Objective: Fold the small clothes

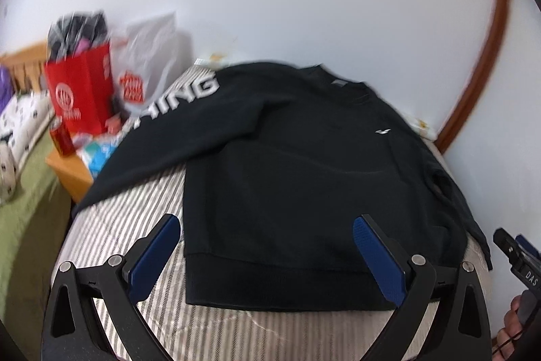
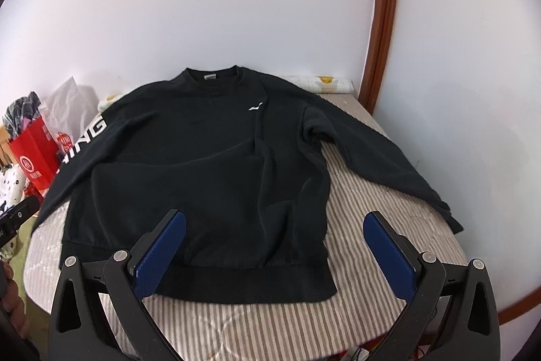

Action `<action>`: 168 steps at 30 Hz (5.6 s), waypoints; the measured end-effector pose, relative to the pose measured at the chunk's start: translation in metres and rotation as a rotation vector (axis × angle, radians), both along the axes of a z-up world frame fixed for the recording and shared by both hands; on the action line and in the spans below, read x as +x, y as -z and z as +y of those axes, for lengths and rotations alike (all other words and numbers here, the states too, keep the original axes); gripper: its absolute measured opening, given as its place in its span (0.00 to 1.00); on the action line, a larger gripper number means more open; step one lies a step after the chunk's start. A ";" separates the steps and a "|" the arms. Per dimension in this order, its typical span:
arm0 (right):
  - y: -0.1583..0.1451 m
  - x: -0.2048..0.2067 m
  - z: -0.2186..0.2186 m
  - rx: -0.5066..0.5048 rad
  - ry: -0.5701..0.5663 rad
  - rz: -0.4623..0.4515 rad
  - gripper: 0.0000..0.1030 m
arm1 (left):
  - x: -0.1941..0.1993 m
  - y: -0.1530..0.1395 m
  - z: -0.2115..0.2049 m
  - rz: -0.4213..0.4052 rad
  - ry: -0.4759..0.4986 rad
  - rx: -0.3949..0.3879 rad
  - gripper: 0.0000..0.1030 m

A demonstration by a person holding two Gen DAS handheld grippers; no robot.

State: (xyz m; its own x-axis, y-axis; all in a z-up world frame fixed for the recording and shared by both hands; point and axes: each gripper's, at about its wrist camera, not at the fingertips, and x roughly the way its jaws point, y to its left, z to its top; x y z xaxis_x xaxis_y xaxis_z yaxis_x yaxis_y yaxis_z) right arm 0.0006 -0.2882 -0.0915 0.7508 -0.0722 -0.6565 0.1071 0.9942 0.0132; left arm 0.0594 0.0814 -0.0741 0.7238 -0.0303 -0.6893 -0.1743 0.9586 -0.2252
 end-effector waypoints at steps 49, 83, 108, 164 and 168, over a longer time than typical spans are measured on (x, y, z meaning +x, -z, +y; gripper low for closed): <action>0.065 0.155 -0.046 0.075 -0.081 0.089 0.97 | 0.225 -0.034 0.022 -0.100 -0.055 0.086 0.07; 0.053 0.206 0.067 0.011 -0.390 0.091 0.71 | 0.135 0.053 0.024 0.154 0.082 0.095 0.64; 0.072 0.282 0.204 0.170 -0.692 0.107 0.07 | 0.097 0.104 0.056 0.174 0.125 0.098 0.64; 0.121 0.026 -0.100 0.271 -0.241 0.318 0.11 | -0.038 0.086 0.046 0.175 0.162 0.058 0.10; 0.115 0.035 -0.097 0.217 -0.223 0.325 0.17 | -0.033 0.084 0.045 0.196 0.170 0.058 0.14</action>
State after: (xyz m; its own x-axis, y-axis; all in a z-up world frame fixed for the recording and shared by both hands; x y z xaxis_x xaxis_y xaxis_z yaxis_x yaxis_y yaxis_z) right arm 0.0358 -0.3848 -0.2061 0.4850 0.2334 -0.8428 -0.0764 0.9714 0.2250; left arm 0.0263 0.1260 -0.1583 0.5645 -0.0961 -0.8198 -0.0447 0.9882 -0.1466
